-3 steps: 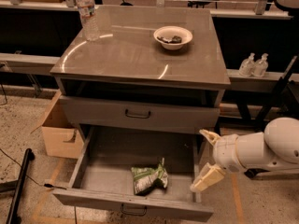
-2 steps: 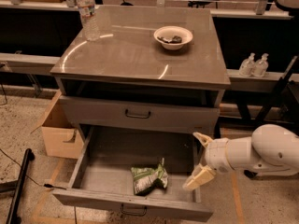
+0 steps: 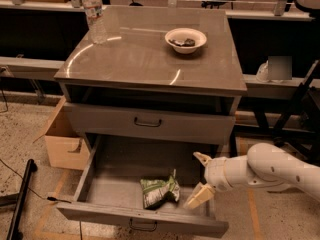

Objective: Pick green jalapeno chip bag from middle drawer and place on counter

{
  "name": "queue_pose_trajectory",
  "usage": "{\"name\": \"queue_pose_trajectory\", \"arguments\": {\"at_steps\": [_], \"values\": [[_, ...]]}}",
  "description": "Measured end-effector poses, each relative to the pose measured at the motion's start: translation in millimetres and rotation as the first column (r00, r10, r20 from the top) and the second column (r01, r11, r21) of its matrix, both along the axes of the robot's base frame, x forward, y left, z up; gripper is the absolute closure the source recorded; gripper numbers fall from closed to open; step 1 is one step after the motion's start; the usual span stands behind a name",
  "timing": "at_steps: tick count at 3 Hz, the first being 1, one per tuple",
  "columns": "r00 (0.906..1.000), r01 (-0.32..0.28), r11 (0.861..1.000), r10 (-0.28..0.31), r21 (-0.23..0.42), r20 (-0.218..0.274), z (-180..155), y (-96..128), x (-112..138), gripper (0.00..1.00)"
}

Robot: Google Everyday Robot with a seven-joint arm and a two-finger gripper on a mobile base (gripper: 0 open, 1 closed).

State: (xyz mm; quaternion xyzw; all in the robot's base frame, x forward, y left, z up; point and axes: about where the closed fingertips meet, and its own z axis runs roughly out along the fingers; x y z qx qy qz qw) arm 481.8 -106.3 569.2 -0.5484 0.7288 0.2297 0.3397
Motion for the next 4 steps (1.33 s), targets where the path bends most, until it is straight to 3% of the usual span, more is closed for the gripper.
{"name": "queue_pose_trajectory", "arguments": {"at_steps": [2, 4], "values": [[0.9993, -0.025, 0.999, 0.026, 0.037, -0.027, -55, 32, 15, 0.00], [0.9989, -0.031, 0.999, 0.033, 0.041, -0.035, -102, 46, 40, 0.00]]}}
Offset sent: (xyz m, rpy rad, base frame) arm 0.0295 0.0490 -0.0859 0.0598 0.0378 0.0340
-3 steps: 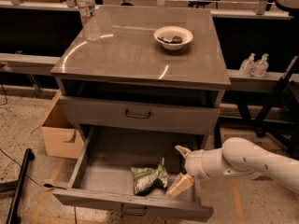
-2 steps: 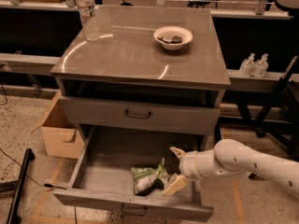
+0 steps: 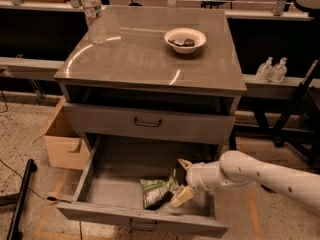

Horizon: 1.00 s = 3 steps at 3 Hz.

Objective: Pick green jalapeno chip bag from middle drawer and place on counter

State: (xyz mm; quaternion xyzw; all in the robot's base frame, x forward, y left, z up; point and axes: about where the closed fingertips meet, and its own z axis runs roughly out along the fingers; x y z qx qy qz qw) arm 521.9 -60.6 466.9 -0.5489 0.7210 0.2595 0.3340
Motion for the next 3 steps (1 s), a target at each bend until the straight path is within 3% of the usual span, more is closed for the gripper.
{"name": "queue_pose_trajectory", "arguments": {"at_steps": [3], "values": [[0.9999, -0.011, 1.000, 0.010, -0.019, -0.005, -55, 6, 25, 0.00]]}}
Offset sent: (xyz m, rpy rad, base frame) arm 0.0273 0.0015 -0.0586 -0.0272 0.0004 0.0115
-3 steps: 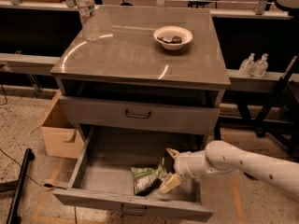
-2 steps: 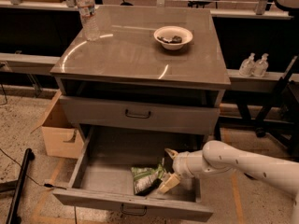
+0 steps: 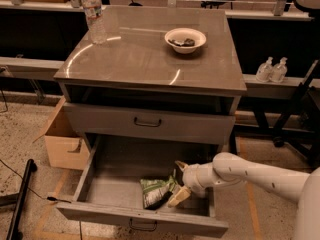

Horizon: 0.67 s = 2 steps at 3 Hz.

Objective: Pick green jalapeno chip bag from middle drawer and place on counter

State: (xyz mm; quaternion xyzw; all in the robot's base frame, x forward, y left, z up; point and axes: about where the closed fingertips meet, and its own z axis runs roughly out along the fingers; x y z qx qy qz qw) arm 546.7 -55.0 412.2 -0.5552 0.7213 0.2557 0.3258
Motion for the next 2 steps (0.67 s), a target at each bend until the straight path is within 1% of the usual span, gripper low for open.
{"name": "queue_pose_trajectory", "arguments": {"at_steps": [1, 2], "values": [[1.0000, -0.001, 1.000, 0.001, 0.012, -0.009, -11.4, 4.4, 2.4, 0.20], [0.9994, -0.031, 0.999, 0.031, 0.028, -0.015, -16.7, 10.7, -0.6, 0.41]]}}
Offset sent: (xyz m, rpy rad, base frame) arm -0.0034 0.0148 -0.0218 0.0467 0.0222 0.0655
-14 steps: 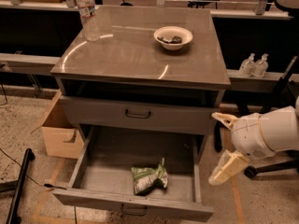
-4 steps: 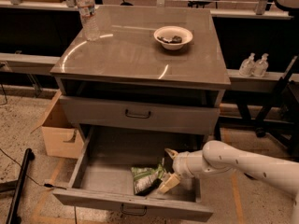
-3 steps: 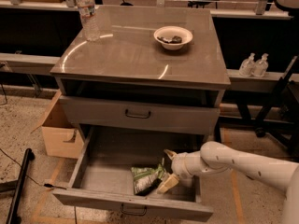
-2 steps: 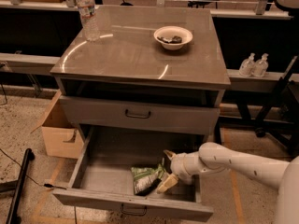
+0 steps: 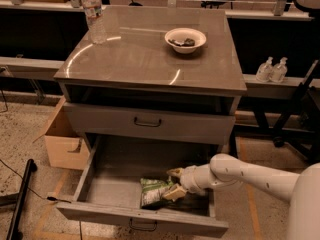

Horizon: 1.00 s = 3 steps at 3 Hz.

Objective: Pick green jalapeno chip bag from middle drawer and place on counter

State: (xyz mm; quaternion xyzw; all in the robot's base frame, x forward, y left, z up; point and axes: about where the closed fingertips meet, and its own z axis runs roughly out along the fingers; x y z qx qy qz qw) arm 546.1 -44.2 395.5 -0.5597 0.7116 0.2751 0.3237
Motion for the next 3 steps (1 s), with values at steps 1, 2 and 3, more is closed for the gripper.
{"name": "queue_pose_trajectory", "arguments": {"at_steps": [1, 2, 3], "values": [[0.9997, -0.022, 1.000, 0.022, 0.021, -0.011, -2, 3, -5, 0.66], [0.9999, 0.007, 0.999, -0.007, 0.034, -0.010, 11, -8, -6, 0.89], [0.9991, 0.041, 0.998, -0.041, 0.057, 0.006, 38, -26, -12, 1.00]]}}
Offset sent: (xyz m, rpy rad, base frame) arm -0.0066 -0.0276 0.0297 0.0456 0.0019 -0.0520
